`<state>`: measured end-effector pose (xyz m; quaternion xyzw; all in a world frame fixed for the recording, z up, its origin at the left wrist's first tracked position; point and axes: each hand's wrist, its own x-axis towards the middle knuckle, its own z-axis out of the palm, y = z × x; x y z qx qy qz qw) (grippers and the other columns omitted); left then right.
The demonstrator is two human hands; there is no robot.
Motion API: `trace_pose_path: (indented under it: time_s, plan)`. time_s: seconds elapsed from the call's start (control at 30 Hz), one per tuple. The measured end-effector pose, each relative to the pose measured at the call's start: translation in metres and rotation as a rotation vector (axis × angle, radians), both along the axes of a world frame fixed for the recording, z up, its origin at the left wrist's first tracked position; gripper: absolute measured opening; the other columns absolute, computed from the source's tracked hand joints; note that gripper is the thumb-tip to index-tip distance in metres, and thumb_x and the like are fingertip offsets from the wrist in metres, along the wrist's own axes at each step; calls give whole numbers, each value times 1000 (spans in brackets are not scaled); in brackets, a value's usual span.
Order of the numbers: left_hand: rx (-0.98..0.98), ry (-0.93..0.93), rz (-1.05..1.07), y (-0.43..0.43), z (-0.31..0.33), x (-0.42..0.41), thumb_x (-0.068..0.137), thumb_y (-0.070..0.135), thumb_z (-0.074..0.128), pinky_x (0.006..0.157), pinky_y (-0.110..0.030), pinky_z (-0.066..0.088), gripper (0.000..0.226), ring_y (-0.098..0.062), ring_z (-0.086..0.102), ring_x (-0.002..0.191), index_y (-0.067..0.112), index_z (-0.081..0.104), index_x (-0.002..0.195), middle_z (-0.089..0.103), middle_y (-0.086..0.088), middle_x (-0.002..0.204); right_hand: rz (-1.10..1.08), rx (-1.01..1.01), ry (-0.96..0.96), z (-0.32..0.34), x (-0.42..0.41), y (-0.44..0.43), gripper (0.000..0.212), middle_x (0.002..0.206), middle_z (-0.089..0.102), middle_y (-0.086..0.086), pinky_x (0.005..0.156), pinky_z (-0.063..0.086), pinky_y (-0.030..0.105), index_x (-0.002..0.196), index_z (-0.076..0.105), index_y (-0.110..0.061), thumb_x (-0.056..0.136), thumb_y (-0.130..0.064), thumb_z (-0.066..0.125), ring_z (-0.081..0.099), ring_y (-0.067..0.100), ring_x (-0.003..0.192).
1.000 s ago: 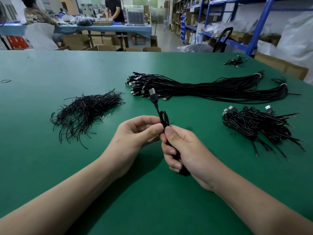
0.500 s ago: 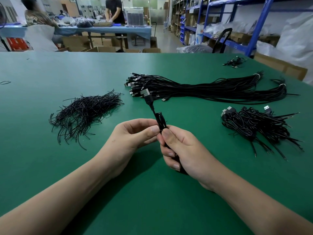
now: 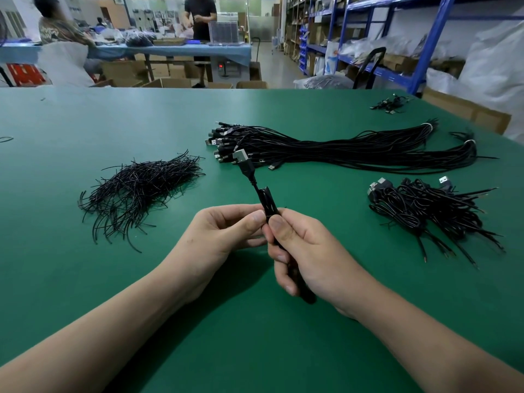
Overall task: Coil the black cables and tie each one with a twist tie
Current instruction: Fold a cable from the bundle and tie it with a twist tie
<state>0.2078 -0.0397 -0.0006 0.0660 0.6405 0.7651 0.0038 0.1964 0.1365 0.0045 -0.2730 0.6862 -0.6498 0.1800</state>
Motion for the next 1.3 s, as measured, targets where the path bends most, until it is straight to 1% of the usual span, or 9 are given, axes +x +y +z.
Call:
trace_pose_path:
  time_s: [0.1, 0.33, 0.43, 0.57, 0.73, 0.97, 1.07, 1.13, 1.3]
  plan:
    - [-96, 71, 44, 0, 1, 0, 84, 28, 68, 92, -34, 56, 35, -17, 70, 81, 8, 77, 111, 75, -5, 85, -4, 15, -45, 2, 1, 0, 29, 66, 53, 0, 37, 36, 22, 87, 49, -19, 108, -35, 38, 55, 19, 40]
    - [-106, 228, 57, 0, 4, 2, 82, 14, 70, 81, -21, 54, 32, -13, 69, 75, 8, 72, 113, 77, -4, 88, -31, -87, -108, 7, 2, -3, 27, 63, 49, -20, 36, 25, 13, 89, 56, -12, 107, -26, 42, 33, 0, 42]
    - [-114, 267, 63, -1, 6, 2, 83, 13, 75, 84, -28, 55, 51, -18, 70, 75, 14, 59, 131, 78, -11, 100, -38, -67, -160, 7, 2, -5, 26, 63, 49, -20, 39, 24, 13, 87, 53, -10, 108, -20, 41, 33, 1, 47]
    - [-224, 301, 74, -2, 6, 3, 81, 25, 81, 89, -48, 56, 52, -18, 71, 81, 21, 62, 129, 78, -9, 104, -56, -5, -156, 8, 3, -7, 28, 60, 48, -22, 43, 25, 11, 84, 52, -13, 109, -13, 38, 32, 0, 50]
    - [-123, 266, 13, 0, 7, 3, 79, 25, 75, 76, -23, 54, 42, -13, 66, 68, 20, 70, 120, 78, -7, 96, -6, 6, -170, 12, 4, -7, 28, 73, 44, -9, 43, 24, 11, 86, 49, -13, 110, -17, 35, 32, 0, 52]
    - [-53, 246, 26, 0, 9, 3, 80, 24, 76, 64, -20, 48, 30, -12, 52, 61, 19, 76, 109, 72, -8, 84, 139, -15, -298, 12, 2, 0, 26, 70, 33, -6, 55, 10, 29, 103, 54, -17, 108, -26, 30, 13, 14, 62]
    - [-32, 237, 42, -1, 8, 2, 81, 24, 75, 67, -18, 49, 31, -10, 57, 64, 17, 75, 111, 70, 0, 78, 180, -98, -366, 11, 1, 0, 30, 70, 37, -6, 54, 14, 28, 113, 57, -14, 106, -19, 28, 20, 11, 59]
    - [-28, 222, 72, -1, 8, 2, 79, 29, 76, 74, -20, 54, 32, -13, 69, 79, 23, 76, 111, 73, -8, 86, 194, -159, -408, 9, 0, 1, 33, 72, 42, -4, 52, 20, 26, 123, 59, -10, 108, -17, 31, 26, 11, 59]
    - [10, 194, 133, 0, 8, 0, 81, 25, 76, 76, -22, 55, 27, -15, 74, 92, 27, 78, 107, 76, -7, 87, 248, -204, -451, 3, -5, 6, 44, 82, 58, 3, 56, 39, 26, 129, 61, -3, 106, -35, 42, 42, 13, 63]
